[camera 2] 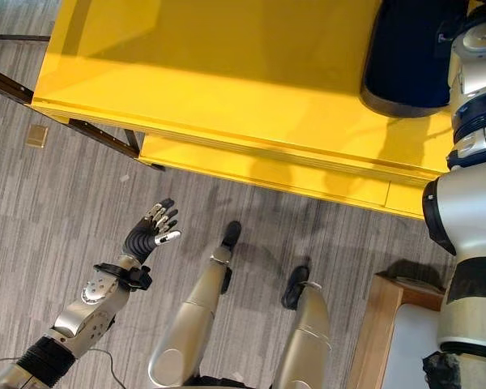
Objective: Move parts from the plastic box to the shelf.
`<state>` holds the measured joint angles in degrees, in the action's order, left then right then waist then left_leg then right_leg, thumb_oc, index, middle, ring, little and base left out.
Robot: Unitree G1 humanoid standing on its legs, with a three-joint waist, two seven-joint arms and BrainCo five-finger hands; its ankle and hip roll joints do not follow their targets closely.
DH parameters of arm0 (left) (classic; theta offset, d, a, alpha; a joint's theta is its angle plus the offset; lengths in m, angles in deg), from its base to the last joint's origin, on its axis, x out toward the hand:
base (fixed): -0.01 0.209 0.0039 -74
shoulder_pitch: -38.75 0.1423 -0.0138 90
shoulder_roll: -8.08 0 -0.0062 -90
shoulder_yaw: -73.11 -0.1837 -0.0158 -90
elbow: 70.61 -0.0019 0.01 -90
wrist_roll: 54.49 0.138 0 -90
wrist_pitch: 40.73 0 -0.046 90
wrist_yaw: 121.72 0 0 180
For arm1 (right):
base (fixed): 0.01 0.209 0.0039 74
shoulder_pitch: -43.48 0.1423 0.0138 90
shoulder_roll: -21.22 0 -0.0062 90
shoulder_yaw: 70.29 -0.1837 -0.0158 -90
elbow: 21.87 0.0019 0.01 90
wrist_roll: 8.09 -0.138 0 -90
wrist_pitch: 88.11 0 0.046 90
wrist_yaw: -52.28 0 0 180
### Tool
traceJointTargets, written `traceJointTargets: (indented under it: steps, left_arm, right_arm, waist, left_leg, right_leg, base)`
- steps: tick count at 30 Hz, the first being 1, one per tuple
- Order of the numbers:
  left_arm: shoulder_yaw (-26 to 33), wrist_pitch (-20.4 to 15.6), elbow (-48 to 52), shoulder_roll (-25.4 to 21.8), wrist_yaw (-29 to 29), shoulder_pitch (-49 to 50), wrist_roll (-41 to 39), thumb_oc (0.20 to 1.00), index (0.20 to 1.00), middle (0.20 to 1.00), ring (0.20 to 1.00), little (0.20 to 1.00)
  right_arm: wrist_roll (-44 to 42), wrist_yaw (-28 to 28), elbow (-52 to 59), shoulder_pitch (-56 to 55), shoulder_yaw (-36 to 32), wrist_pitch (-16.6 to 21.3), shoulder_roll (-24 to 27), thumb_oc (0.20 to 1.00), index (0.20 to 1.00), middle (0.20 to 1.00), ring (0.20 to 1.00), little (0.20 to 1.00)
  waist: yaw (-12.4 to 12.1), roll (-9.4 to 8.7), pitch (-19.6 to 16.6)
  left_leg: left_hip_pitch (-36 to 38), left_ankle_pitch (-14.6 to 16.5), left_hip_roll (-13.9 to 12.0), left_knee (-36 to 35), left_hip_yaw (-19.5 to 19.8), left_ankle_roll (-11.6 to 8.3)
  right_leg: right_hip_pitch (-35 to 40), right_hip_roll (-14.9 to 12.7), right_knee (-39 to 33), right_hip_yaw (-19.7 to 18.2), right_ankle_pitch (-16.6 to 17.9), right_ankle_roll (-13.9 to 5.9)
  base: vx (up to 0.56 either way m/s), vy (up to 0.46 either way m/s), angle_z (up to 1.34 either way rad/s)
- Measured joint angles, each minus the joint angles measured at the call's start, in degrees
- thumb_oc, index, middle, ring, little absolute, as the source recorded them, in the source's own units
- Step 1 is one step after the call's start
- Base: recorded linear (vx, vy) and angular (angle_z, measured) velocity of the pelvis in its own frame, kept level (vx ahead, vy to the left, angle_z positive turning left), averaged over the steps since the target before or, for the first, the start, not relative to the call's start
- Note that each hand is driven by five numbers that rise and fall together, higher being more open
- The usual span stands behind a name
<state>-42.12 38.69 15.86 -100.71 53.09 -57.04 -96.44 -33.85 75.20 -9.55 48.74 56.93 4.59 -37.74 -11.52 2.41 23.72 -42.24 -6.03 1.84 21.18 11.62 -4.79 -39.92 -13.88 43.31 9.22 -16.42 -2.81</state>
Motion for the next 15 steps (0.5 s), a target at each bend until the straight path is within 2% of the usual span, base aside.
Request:
traceJointTargets:
  steps: [7, 10, 12, 15]
  left_arm:
    - [0.15, 0.01, -0.11, -1.68, 0.14, 0.57, -0.21, 1.000, 1.000, 1.000, 1.000, 1.000]
    - [0.68, 0.02, -0.15, -1.74, 0.17, 0.76, -0.25, 1.000, 1.000, 1.000, 1.000, 1.000]
    - [0.70, 0.02, -0.21, -1.98, 0.19, 1.15, -0.26, 1.000, 1.000, 1.000, 1.000, 1.000]
    - [0.76, 0.15, -0.23, -1.94, 0.27, 3.29, -0.30, 1.000, 1.000, 1.000, 1.000, 1.000]
  right_arm:
    - [-0.63, 1.18, 2.22, -0.01, -0.66, 0.51, -1.74, 1.000, 1.000, 1.000, 1.000, 1.000]
    - [-3.21, 2.03, 4.79, -2.03, -5.26, 1.41, -2.29, 1.000, 1.000, 1.000, 1.000, 1.000]
    - [-4.54, 2.38, 5.91, -3.87, -6.81, 1.64, -4.45, 1.000, 1.000, 1.000, 1.000, 1.000]
    - [-4.73, 2.86, 20.67, -13.27, -8.19, 3.32, -6.32, 1.000, 1.000, 1.000, 1.000, 1.000]
  waist:
    - [1.40, -0.96, -1.59]
    - [1.83, -1.05, -1.69]
    - [2.06, -1.40, -2.82]
    - [3.03, -2.26, -3.90]
  left_leg:
    - [2.37, 0.39, -0.55, -0.25, -0.15, 0.36]
    - [4.62, 0.70, -0.71, -0.93, -0.23, 0.22]
    - [6.00, 0.89, -1.02, -1.63, -0.39, 0.20]
    - [9.83, 1.21, -1.97, -3.24, -1.60, 0.52]
  right_leg:
    - [3.54, 0.76, -2.81, 0.22, 1.00, -0.50]
    - [5.89, 0.98, -4.20, 0.20, 1.09, -0.44]
    - [7.23, 1.37, -5.44, -0.13, 1.25, -0.70]
    - [11.02, 2.13, -8.32, -0.63, 2.21, -0.46]
  base:
    - [-0.02, 0.013, -0.04]
    - [0.00, 0.006, -0.02]
    - [0.01, 0.021, -0.13]
    - [0.01, 0.019, -0.19]
